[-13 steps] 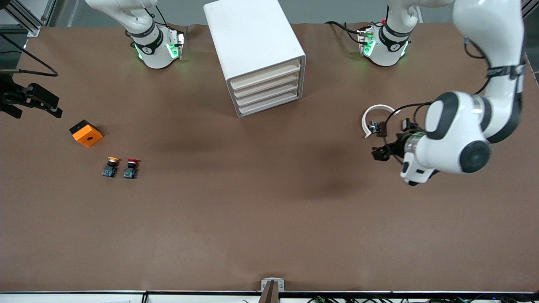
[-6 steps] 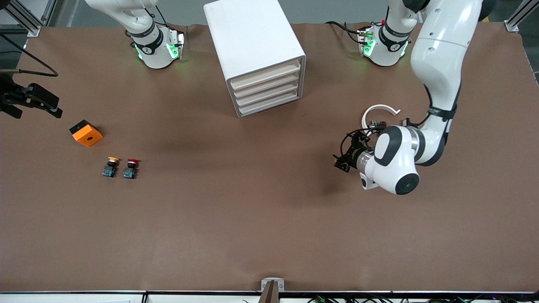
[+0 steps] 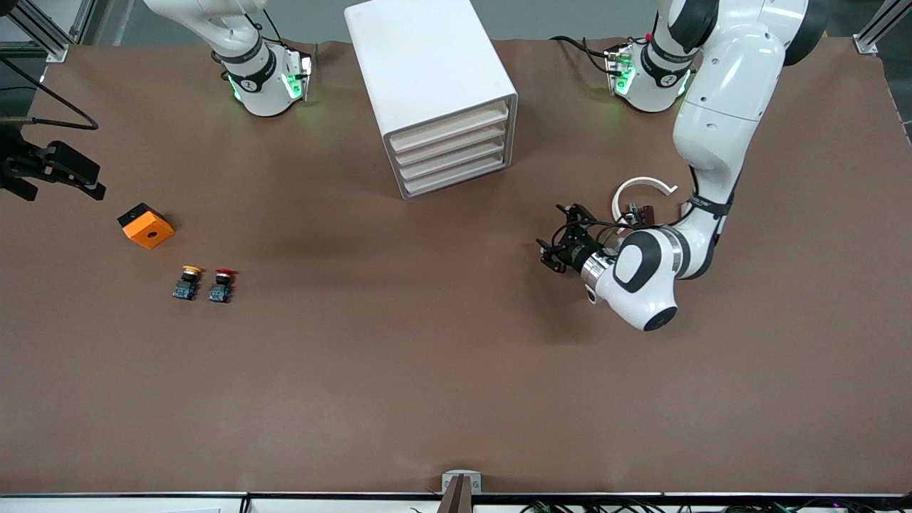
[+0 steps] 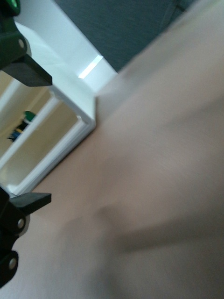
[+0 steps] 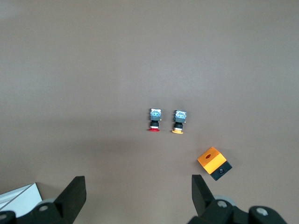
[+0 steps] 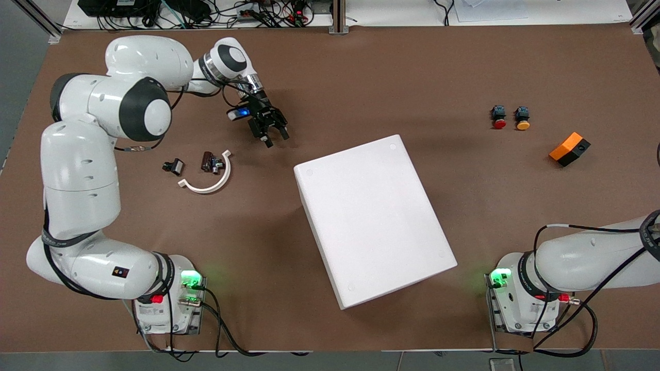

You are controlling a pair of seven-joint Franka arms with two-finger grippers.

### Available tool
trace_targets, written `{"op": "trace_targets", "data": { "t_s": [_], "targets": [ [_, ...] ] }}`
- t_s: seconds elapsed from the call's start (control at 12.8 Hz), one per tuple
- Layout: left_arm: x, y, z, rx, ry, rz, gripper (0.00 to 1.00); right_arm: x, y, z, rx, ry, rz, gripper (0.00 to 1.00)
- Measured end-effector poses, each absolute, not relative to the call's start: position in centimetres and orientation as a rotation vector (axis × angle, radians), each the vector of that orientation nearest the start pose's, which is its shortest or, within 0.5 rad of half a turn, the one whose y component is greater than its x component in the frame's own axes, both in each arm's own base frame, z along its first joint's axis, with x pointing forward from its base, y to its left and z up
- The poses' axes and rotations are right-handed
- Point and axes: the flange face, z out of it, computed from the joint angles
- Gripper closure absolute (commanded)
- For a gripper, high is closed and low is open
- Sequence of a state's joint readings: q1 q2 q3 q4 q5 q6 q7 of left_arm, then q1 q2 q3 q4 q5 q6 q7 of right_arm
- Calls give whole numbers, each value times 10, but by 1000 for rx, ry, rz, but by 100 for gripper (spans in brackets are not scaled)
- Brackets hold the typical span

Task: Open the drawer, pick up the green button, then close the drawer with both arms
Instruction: 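Move the left gripper to the front of the cabinet drawer, then grasp the drawer front with the left gripper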

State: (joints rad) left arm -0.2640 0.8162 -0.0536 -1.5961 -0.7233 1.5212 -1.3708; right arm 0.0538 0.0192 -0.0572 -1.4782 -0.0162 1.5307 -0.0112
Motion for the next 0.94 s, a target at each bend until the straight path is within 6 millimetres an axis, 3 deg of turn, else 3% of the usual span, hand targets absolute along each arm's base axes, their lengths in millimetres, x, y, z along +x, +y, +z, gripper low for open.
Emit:
{"op": "trace_targets", "data": {
  "t_s": [0.16,0.55,0.94],
  "targets": [
    [533,-275,142,-1793,-1663,1582,0,557,-3,654,-3159,-11,-53,0],
    [489,-361,149,-1423,-1749,1438,3,557,-3,654,-3159,-11,-53,0],
    [461,-397,137,-1236,-1757,1424,19,557,-3,654,-3159,-11,-53,0]
  ]
}}
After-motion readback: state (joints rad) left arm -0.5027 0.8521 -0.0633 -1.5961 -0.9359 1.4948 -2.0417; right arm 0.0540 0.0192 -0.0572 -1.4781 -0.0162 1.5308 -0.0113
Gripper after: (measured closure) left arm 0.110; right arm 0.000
